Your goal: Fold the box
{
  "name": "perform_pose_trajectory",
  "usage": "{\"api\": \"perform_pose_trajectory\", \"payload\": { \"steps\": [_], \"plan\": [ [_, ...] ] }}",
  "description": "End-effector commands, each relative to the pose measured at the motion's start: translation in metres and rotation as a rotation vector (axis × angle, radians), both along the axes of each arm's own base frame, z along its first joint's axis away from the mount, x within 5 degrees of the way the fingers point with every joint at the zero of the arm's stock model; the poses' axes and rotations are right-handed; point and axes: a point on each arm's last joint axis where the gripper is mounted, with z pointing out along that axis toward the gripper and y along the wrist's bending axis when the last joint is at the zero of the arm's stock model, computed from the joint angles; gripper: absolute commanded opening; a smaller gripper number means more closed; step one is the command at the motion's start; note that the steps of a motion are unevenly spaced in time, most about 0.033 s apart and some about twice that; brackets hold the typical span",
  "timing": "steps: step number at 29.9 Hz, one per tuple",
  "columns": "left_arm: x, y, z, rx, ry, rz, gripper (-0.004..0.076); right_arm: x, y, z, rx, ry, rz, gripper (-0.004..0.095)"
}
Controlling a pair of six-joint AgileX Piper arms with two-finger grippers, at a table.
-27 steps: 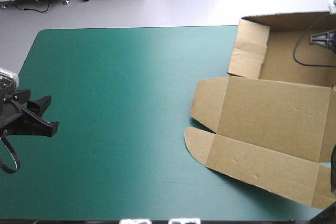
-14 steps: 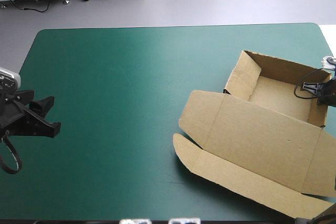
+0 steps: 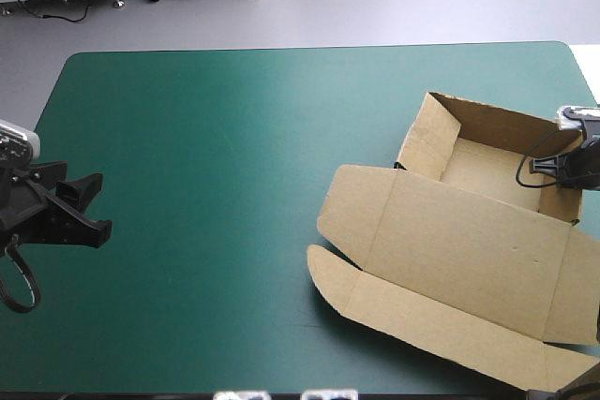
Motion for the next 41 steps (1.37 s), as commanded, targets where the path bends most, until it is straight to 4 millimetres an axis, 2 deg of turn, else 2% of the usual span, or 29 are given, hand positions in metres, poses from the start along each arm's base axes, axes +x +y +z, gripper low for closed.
{"api": "perform_pose_trajectory", "payload": {
  "steps": [1,6,12,14,16,19,20,22,24,27,30,33,35,37,41],
  "plan": [
    [-0.004,-0.001,0.003,-0.021,0.010,-0.016,0.0318,0.000,0.000,0.025,-0.053,-0.094,0.017,0.0378],
    [-0.004,-0.002,0.004,-0.026,0.004,-0.021,0.0318,0.003,-0.001,0.047,-0.053,-0.108,0.018,0.0377],
    [-0.004,-0.002,0.003,-0.010,0.004,-0.024,0.0318,0.002,0.001,0.102,-0.056,-0.126,0.033,0.0374],
    [-0.004,-0.002,0.003,-0.010,0.004,-0.024,0.0318,0.001,0.001,0.125,-0.063,-0.164,0.022,0.0342],
    [-0.004,-0.002,0.003,-0.008,0.010,-0.024,0.0316,-0.002,0.003,0.146,-0.042,-0.214,-0.029,0.0270],
    [-0.005,-0.001,0.003,-0.004,0.010,-0.020,0.0274,-0.014,0.013,0.180,-0.028,-0.299,-0.001,0.0000],
    [-0.005,-0.001,0.003,-0.004,0.003,-0.019,0.0256,-0.024,0.019,0.196,-0.025,-0.351,0.012,-0.0015],
    [-0.007,0.000,0.005,-0.001,-0.016,-0.019,0.0200,-0.038,0.028,0.216,-0.019,-0.412,0.035,-0.0015],
    [-0.009,0.001,0.006,0.013,-0.040,-0.030,0.0163,-0.060,0.039,0.236,-0.029,-0.468,0.064,-0.0018],
    [-0.013,0.002,0.007,0.015,-0.045,-0.030,0.0123,-0.098,0.057,0.259,-0.039,-0.539,0.099,-0.0018],
    [-0.024,0.005,0.008,0.009,-0.054,-0.033,0.0103,-0.143,0.078,0.278,-0.055,-0.657,0.130,-0.0020],
    [-0.039,0.009,0.008,0.002,-0.098,-0.040,0.0099,-0.184,0.096,0.279,-0.064,-0.731,0.152,-0.0020],
    [-0.050,0.012,0.005,-0.003,-0.124,-0.053,0.0097,-0.211,0.108,0.273,-0.073,-0.771,0.160,-0.0020],
    [-0.061,0.014,-0.003,-0.011,-0.149,-0.068,0.0097,-0.235,0.117,0.263,-0.085,-0.813,0.154,-0.0020],
    [-0.079,0.019,-0.029,-0.031,-0.190,-0.079,0.0098,-0.277,0.133,0.232,-0.100,-0.879,0.137,-0.0020]
  ]
}}
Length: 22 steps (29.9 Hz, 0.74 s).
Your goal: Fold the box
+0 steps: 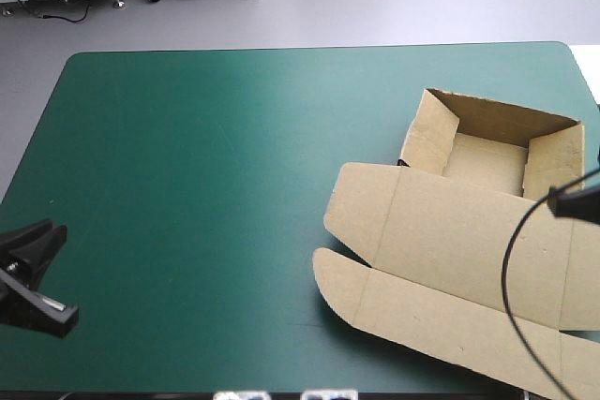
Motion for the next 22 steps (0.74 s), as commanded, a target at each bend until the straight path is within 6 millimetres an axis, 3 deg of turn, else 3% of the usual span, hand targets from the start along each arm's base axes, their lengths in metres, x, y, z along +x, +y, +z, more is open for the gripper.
{"api": "perform_pose_trajectory", "payload": {
  "steps": [1,6,10,15,22],
  "plan": [
    [-0.012,0.003,-0.018,-0.032,-0.077,-0.014,0.0097,-0.034,0.013,-0.018,-0.020,-0.146,-0.017,-0.0020],
    [-0.020,0.005,-0.070,-0.032,-0.077,-0.014,0.0097,-0.071,0.026,-0.067,-0.020,-0.204,-0.031,-0.0020],
    [-0.015,0.005,-0.103,-0.004,-0.022,-0.007,0.0097,-0.080,0.030,-0.096,0.016,-0.190,-0.039,-0.0020],
    [0.001,0.000,-0.141,0.009,0.068,0.002,0.0097,-0.065,0.029,-0.128,0.106,-0.133,0.003,-0.0020],
    [0.010,-0.004,-0.171,0.023,0.147,0.002,0.0097,-0.048,0.028,-0.167,0.083,-0.023,0.175,-0.0020]
  ]
}}
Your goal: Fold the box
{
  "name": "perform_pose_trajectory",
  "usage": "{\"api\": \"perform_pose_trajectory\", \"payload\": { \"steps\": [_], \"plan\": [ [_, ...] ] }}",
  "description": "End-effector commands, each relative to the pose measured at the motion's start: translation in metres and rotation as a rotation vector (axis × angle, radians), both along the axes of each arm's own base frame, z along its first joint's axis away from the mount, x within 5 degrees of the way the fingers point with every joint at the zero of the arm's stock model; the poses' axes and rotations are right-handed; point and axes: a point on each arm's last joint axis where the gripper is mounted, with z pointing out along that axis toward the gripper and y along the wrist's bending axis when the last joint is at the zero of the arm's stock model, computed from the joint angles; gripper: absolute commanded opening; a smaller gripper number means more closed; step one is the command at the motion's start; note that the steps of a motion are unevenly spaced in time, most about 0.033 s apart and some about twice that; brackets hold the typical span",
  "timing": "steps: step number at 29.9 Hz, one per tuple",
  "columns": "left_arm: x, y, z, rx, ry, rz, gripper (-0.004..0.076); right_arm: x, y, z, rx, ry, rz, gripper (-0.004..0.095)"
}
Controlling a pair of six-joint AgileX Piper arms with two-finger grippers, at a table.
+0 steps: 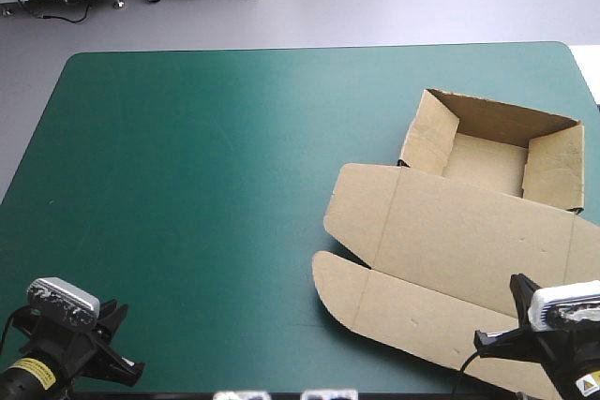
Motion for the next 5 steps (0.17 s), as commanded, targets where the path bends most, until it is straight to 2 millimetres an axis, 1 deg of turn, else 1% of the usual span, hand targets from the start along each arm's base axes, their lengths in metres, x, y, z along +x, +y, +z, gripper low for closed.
{"api": "perform_pose_trajectory", "payload": {
  "steps": [1,5],
  "plan": [
    [0.0061,-0.0033,0.0047,-0.039,-0.064,-0.008,0.0097,0.0089,-0.0023,-0.0026,-0.032,-0.038,0.043,-0.0019],
    [0.0094,-0.0044,0.0038,-0.050,-0.098,-0.008,0.0097,0.0164,-0.0078,-0.0107,-0.062,-0.066,0.010,-0.0020]
  ]
}}
